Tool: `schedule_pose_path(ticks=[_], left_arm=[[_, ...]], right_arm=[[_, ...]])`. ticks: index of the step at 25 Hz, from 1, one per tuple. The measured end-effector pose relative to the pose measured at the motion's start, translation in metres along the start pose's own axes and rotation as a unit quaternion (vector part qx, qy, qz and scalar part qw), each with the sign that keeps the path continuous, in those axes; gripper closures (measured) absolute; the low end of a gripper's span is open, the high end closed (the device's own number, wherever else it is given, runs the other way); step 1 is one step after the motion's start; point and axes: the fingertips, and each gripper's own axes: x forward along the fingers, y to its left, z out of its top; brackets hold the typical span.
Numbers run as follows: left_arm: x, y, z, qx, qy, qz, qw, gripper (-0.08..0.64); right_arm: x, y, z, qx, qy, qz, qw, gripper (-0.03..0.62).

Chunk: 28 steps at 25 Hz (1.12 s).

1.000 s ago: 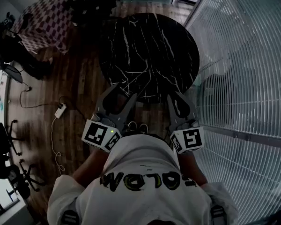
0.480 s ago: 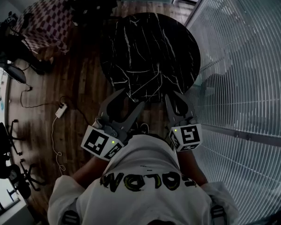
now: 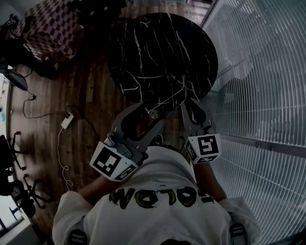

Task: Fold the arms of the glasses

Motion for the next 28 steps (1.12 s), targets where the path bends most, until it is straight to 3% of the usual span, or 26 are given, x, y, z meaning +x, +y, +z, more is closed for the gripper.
schedule_pose_path(ticks=[8, 28], left_arm=[[0.004, -0.005, -0.001, 0.006, 0.008, -0.005, 0.9999, 0.342], [0.007, 0.000, 0.001, 0.010, 0.008, -0.001, 0.9999, 0.342]], right_arm=[[-0.006, 0.009, 0.018, 0.002, -0.041, 0.024, 0.999, 0.535], [-0.008, 0.039, 0.036, 0.008, -0.073, 0.084, 0.994, 0.532]])
